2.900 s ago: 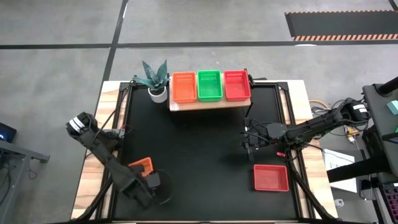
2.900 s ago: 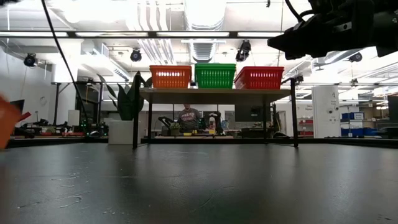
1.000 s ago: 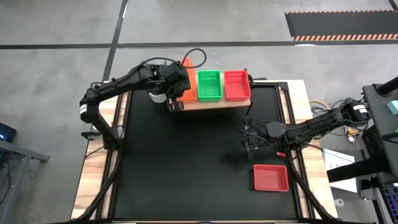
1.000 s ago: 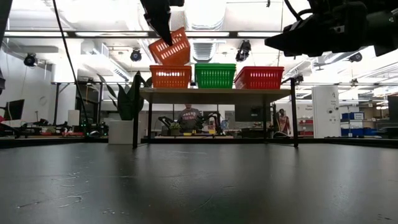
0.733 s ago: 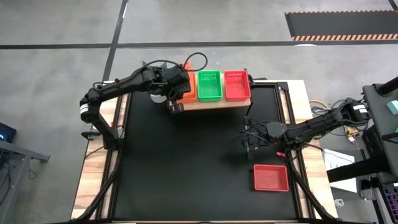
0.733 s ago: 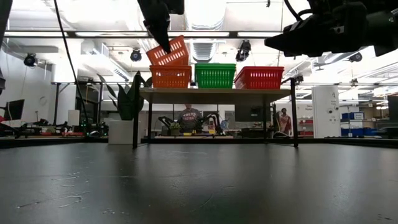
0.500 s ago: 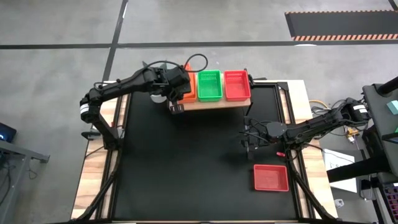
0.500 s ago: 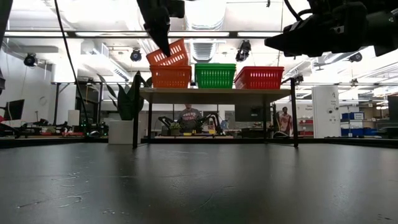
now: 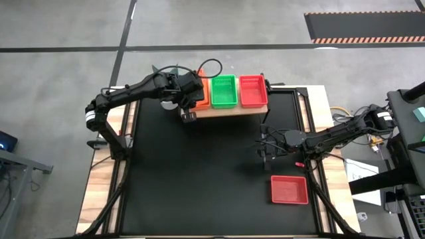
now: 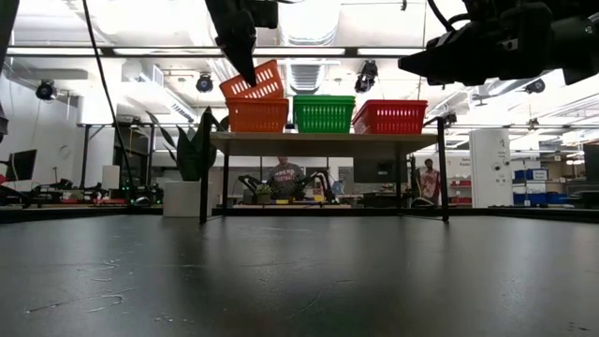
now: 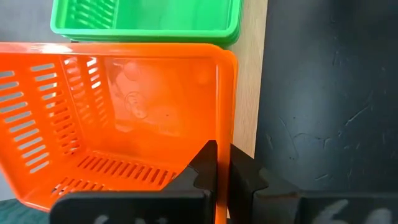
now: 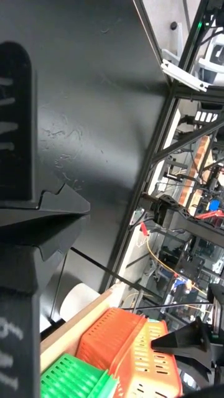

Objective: Stack baskets on shelf by color
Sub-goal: Stack the orange bin on top of the orange bins on the shelf

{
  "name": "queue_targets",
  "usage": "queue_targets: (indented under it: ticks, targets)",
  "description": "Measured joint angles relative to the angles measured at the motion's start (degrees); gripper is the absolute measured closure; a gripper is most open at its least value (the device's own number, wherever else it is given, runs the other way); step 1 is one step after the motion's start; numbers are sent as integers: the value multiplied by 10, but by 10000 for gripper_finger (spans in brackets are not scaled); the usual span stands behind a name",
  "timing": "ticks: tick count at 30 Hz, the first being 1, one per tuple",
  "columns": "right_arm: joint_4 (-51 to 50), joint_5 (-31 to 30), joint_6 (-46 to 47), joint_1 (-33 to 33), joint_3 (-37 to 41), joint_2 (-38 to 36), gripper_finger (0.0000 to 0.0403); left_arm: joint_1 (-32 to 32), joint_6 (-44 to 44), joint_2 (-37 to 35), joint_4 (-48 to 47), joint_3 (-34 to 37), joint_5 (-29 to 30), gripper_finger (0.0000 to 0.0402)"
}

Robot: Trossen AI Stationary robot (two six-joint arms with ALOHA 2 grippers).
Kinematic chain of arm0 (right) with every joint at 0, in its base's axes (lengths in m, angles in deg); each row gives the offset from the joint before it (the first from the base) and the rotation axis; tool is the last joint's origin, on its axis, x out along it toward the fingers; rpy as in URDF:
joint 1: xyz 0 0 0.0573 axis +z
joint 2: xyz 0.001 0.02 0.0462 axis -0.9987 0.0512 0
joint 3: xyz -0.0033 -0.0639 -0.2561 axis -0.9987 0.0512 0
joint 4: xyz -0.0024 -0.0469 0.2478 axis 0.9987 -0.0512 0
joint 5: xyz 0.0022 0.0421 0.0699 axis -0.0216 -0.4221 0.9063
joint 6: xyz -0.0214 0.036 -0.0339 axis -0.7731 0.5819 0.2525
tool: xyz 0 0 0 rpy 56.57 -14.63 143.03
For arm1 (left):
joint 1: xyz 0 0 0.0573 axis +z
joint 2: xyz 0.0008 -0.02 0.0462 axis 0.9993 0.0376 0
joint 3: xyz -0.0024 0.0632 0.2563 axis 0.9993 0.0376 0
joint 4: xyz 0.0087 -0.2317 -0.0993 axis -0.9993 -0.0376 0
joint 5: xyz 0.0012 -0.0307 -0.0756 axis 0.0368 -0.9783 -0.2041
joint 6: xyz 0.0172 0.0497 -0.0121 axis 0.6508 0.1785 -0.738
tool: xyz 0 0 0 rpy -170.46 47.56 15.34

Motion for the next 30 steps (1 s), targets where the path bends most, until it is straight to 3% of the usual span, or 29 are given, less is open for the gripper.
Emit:
queue_targets:
  ticks: [11,23,30]
  targets:
    - [0,0,1,0,0,0,394,0,4,0,0,0,0,399]
    - [0,0,4,0,0,0,394,0,4,0,-2,0,0,318]
    - [0,0,4,0,0,0,394,-4,26,-4,-4,-40,0,308]
